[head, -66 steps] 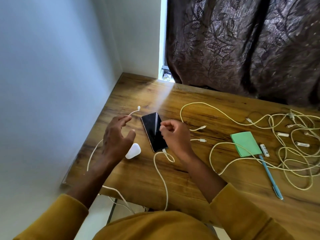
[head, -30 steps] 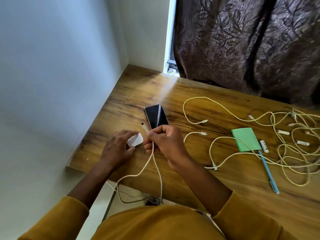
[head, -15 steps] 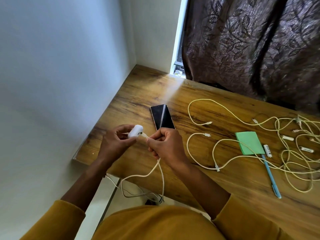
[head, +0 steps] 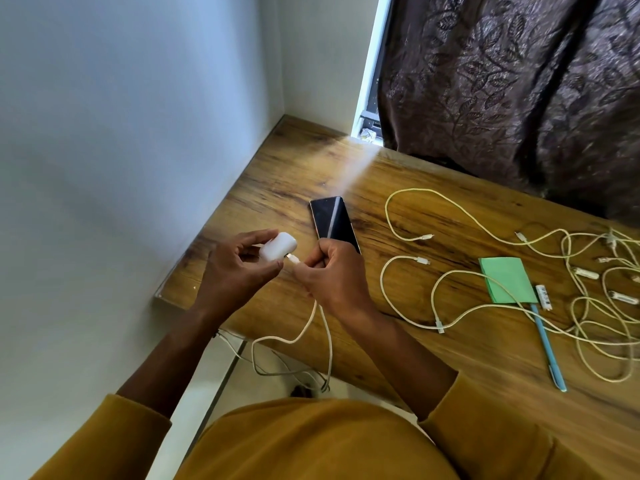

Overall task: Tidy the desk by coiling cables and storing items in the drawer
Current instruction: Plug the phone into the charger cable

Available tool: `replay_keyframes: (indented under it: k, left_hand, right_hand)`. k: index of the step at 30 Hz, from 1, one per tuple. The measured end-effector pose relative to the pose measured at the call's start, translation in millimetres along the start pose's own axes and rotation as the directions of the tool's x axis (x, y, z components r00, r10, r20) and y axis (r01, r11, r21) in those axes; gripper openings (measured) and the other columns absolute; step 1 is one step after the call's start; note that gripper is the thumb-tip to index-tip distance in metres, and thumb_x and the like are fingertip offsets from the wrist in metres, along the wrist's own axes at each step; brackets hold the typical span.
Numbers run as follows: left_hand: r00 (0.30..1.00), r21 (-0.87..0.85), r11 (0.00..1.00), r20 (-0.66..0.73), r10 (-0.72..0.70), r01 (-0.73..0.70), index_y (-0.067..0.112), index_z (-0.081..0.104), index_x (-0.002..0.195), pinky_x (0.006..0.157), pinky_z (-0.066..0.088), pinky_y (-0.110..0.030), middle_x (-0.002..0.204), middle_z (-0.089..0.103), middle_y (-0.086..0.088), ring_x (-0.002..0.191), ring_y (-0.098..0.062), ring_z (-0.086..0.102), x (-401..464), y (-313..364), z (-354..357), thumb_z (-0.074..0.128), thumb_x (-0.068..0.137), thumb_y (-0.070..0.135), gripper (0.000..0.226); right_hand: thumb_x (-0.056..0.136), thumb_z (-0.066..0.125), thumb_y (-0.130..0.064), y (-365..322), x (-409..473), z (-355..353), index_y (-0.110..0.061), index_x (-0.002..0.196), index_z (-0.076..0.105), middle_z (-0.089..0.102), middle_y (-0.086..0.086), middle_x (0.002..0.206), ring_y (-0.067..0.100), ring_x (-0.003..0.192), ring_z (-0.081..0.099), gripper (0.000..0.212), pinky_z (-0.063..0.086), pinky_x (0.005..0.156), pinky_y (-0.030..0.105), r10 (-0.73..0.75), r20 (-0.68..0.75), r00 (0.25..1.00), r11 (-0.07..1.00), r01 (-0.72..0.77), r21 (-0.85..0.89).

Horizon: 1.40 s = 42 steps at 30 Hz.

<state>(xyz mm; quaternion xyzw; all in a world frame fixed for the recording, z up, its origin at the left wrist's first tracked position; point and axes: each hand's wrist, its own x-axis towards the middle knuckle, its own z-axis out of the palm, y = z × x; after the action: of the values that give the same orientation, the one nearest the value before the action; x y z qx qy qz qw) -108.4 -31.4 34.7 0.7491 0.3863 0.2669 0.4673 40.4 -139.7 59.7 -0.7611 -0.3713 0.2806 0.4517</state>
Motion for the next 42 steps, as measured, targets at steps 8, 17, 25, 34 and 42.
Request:
replay_keyframes:
  k: [8,17,25,34,42]
  left_hand:
    - [0.999,0.053,0.998,-0.004,0.040,-0.040,0.023,0.065,0.140,0.092,0.061,-0.032,0.140,0.066,0.003,0.118,-0.015,0.067,-2.0,0.1,1.6,0.086,0.083,0.018,0.061]
    - [0.998,0.079,0.995,0.010,0.060,-0.060,0.023,0.063,0.140,0.092,0.061,-0.035,0.141,0.065,0.002,0.118,-0.015,0.065,-3.5,1.0,6.6,0.085,0.084,0.017,0.060]
    - [0.998,0.112,0.992,0.012,0.057,-0.058,0.026,0.067,0.137,0.089,0.061,-0.032,0.135,0.068,0.005,0.113,-0.009,0.066,-2.7,1.1,7.0,0.087,0.082,0.019,0.059]
    - [1.000,0.100,0.995,0.022,0.022,-0.024,0.024,0.070,0.134,0.087,0.061,-0.028,0.132,0.070,0.006,0.109,-0.005,0.068,2.1,-1.7,8.2,0.089,0.079,0.020,0.058]
    - [1.000,0.136,0.991,-0.006,0.000,0.000,0.025,0.069,0.135,0.086,0.062,-0.027,0.130,0.072,0.006,0.107,-0.004,0.070,11.9,-13.2,4.7,0.088,0.081,0.025,0.057]
  right_hand:
    - [0.082,0.084,-0.026,2.9,-3.1,-0.1,-0.016,0.075,0.065,0.069,0.006,0.069,0.029,0.063,0.069,0.023,0.060,0.058,0.055,-0.010,-0.003,1.000,1.000,0.010,-0.001]
    - [0.084,0.082,-0.022,5.6,-3.9,-0.7,-0.020,0.073,0.063,0.067,0.001,0.066,0.024,0.060,0.067,0.022,0.059,0.058,0.051,-0.042,-0.025,0.999,0.998,0.041,-0.042]
    - [0.084,0.084,-0.025,8.6,-2.7,1.8,-0.023,0.073,0.062,0.063,-0.005,0.064,0.010,0.056,0.059,0.024,0.055,0.055,0.033,-0.069,-0.036,0.997,0.993,0.065,-0.103]
    - [0.086,0.081,-0.024,10.6,-1.9,7.1,-0.021,0.073,0.063,0.064,-0.005,0.063,0.011,0.057,0.061,0.022,0.058,0.056,0.036,-0.070,-0.063,0.996,0.989,0.061,-0.134]
    - [0.087,0.082,-0.032,10.4,12.4,11.8,-0.022,0.078,0.066,0.062,-0.009,0.061,0.001,0.054,0.058,0.021,0.051,0.051,0.021,-0.064,-0.016,0.998,0.983,0.060,-0.176]
